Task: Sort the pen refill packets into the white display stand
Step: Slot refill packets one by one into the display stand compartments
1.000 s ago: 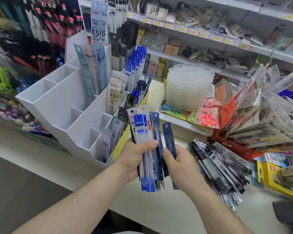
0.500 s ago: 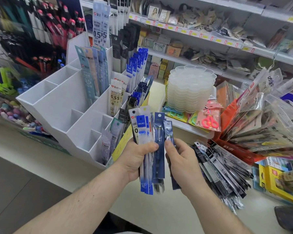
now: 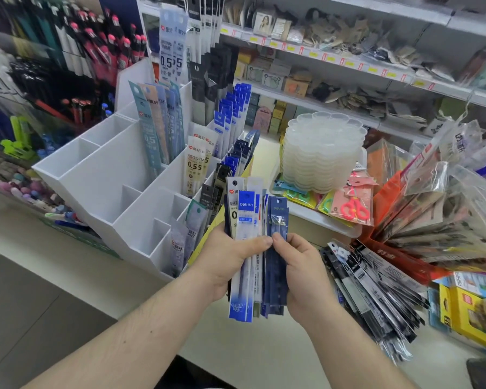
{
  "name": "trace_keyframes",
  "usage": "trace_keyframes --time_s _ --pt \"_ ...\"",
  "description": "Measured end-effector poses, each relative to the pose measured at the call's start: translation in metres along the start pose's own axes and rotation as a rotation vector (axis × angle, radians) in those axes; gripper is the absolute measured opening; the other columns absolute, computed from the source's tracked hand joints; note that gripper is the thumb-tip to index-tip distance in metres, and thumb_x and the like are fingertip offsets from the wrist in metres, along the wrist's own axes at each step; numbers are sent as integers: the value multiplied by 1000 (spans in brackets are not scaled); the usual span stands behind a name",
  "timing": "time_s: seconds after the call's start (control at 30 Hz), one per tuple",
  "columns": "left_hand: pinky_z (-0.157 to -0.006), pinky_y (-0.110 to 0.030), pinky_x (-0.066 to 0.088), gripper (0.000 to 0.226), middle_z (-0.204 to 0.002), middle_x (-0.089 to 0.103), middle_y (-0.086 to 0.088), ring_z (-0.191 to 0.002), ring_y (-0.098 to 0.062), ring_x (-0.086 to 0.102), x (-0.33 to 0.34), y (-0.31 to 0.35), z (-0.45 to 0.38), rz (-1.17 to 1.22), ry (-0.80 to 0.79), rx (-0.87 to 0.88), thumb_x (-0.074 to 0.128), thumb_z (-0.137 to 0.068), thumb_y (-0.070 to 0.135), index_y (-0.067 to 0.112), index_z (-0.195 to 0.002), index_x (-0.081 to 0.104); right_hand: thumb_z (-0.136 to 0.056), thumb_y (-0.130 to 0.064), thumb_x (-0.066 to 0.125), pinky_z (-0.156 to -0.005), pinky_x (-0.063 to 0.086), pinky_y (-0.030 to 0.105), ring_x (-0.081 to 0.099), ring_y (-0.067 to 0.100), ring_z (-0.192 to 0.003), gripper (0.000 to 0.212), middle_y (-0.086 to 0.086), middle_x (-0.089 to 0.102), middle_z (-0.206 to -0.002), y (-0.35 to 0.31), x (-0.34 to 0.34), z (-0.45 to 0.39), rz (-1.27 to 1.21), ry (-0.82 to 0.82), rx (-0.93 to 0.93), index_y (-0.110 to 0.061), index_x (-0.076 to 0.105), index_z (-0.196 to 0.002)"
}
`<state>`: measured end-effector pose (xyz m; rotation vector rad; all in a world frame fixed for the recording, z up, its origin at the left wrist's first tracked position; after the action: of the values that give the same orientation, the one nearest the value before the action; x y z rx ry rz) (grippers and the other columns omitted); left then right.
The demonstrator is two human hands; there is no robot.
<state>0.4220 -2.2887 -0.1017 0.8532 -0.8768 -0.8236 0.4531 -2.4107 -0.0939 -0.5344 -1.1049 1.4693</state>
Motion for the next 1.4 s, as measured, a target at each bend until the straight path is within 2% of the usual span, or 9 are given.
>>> trace_keyframes --time_s 0.1,0.33,0.57,0.73,0.87,0.93,1.07,1.2,1.4 --pt "-75 -40 61 29 -93 77 -9 -85 -25 75 -6 20 7 -44 61 42 75 -81 0 12 -106 67 -98 -18 59 -71 58 39 70 27 -78 15 13 74 -89 -6 -3 -7 39 -7 -25 -5 66 -95" --pt "-68 -41 60 48 -85 75 -10 -77 -28 74 -38 85 15 -39 202 171 80 -63 12 7 -109 66 -97 -11 59 -53 26 27 30 13 -47 12 4 37 -58 -33 -13 -37 24 68 -107 -11 58 -86" --pt "-76 -48 60 28 -96 75 -17 -86 -36 74 -62 105 22 -35 326 191 75 -79 5 7 -107 68 -96 -11 64 -57 45 23 54 7 -49 7 -2 66 -73 -67 -4 -60 20 133 -249 -16 62 -91" --pt "-76 -51 60 54 -95 75 -17 -85 -35 74 -66 118 27 -32 344 248 78 -59 18 5 -110 66 -94 -13 66 -66 52 29 64 14 -63 7 6 68 -83 -83 3 -73 -18 188 -284 -16 63 -88" --pt "-67 -43 61 43 -85 76 -9 -79 -29 75 -69 130 28 -19 345 286 77 -64 13 7 -106 68 -95 -14 65 -79 55 38 66 20 -71 4 11 71 -91 -90 12 -78 -10 184 -293 -15 64 -92" --pt "-71 -45 61 36 -89 76 -12 -82 -31 75 -69 133 28 -21 342 287 76 -71 7 6 -107 68 -95 -14 66 -77 55 37 66 18 -69 5 11 71 -90 -94 15 -81 -11 195 -300 -16 64 -90" --pt "-79 -48 60 56 -97 76 -15 -89 -34 74 -69 141 27 -28 348 306 78 -57 17 3 -111 68 -95 -13 66 -72 53 32 67 14 -65 8 2 70 -77 -102 21 -86 -38 213 -309 -17 64 -88" --pt "-78 -48 60 52 -92 77 -12 -86 -31 74 -70 149 25 -22 338 324 78 -55 20 7 -104 70 -95 -14 66 -71 52 32 67 15 -65 9 -1 70 -69 -109 23 -91 -41 211 -330 -17 64 -87" --pt "-84 -53 58 49 -95 76 -13 -89 -31 74 -69 164 21 -37 335 343 79 -59 19 9 -106 69 -92 -13 70 -73 55 35 68 16 -72 13 4 71 -82 -122 17 -97 102 307 -464 -20 65 -82"
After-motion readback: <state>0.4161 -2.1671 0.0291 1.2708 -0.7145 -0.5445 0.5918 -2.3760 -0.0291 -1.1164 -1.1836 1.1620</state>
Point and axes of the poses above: each hand's wrist, its own z-axis away from the middle knuckle, its own x-axis out of the palm, y = z × x, the point moved 6 cm from there along -z, towards the middle knuckle
